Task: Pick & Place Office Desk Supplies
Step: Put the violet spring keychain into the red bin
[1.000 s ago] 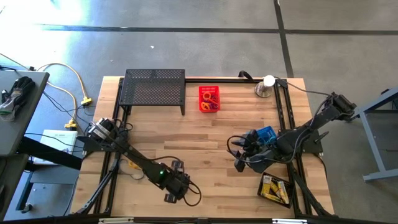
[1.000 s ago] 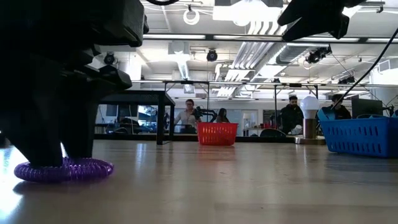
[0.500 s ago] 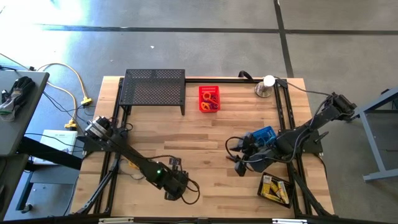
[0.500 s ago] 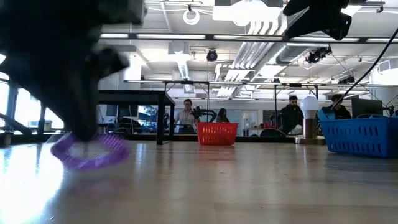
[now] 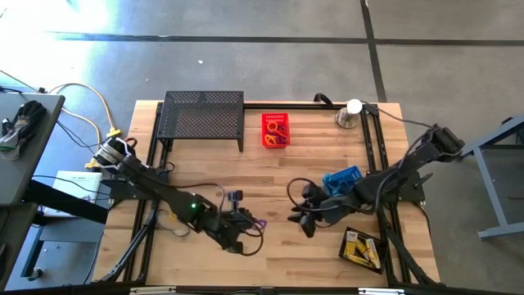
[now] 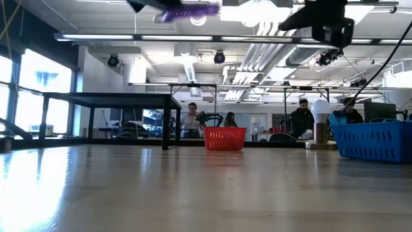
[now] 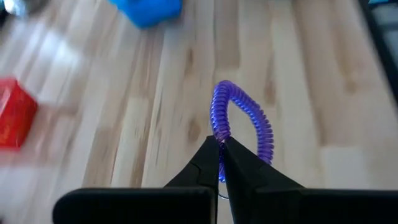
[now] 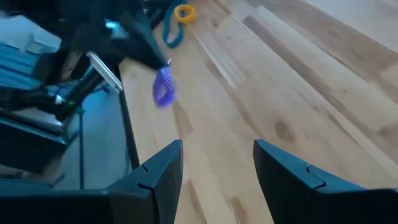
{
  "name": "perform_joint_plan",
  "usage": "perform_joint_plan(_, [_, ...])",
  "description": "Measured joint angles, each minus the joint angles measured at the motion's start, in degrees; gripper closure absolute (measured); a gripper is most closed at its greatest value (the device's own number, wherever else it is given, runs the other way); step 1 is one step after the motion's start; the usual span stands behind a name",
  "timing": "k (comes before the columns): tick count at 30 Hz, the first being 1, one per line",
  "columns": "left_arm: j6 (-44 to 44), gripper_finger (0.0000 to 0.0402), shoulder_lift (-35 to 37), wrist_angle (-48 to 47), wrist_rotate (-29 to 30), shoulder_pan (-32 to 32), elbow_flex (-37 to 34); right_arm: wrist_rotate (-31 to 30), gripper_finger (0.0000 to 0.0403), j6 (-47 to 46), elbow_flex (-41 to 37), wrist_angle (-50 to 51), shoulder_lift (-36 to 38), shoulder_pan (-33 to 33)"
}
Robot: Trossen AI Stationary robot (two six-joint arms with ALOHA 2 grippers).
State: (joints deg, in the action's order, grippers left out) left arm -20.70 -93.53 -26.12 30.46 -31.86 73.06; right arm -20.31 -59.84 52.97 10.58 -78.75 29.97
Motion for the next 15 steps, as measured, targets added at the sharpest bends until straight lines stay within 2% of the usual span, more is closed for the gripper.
perform_joint_plan(6, [9.5,0.04,0.5,8.5,-0.3,1.2,0.0,2.9,0.0219,0.0,0.0,-9.6,-4.6,-1.7])
perform_joint_plan(10, [10.5,0.04,0.5,9.9,-0.8,2.8,0.0,7.1,0.0219,0.5,0.0,-17.6,-7.8,-2.8])
perform_joint_plan(15, [11.7,0.04,0.5,9.9,-6.8,4.8,0.0,10.1,0.0219,5.2,0.0,-26.1,-11.8,-4.2])
